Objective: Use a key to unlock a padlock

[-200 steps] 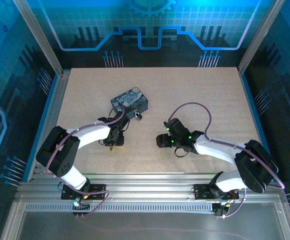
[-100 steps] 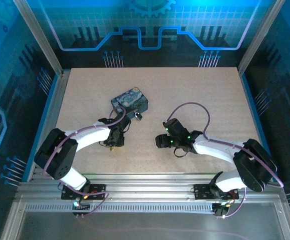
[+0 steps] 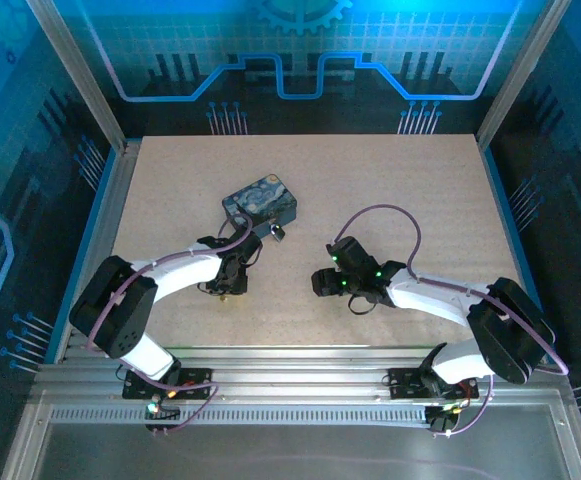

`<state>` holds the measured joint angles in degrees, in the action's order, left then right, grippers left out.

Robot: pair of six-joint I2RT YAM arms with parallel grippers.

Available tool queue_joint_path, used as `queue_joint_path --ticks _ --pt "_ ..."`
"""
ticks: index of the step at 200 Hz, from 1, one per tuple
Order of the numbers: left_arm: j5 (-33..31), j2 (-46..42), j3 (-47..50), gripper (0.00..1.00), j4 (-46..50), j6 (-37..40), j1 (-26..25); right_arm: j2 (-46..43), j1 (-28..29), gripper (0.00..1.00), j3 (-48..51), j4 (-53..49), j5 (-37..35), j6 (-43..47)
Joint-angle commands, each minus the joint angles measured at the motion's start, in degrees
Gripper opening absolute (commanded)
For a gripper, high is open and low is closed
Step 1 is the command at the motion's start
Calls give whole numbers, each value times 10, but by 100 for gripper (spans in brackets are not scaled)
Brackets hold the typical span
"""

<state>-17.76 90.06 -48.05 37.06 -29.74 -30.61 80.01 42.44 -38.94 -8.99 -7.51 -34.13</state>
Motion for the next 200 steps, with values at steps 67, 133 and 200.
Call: queue_joint_path --ticks 67,133,200 --pt "8 20 11 31 9 -20 -16 3 10 67 -14 -5 -8 -6" --pt "11 12 0 11 15 -21 -20 2 10 67 -16 -9 -11 -3" --pt "62 -31 -39 3 22 -18 -21 -1 7 68 -30 -19 5 13"
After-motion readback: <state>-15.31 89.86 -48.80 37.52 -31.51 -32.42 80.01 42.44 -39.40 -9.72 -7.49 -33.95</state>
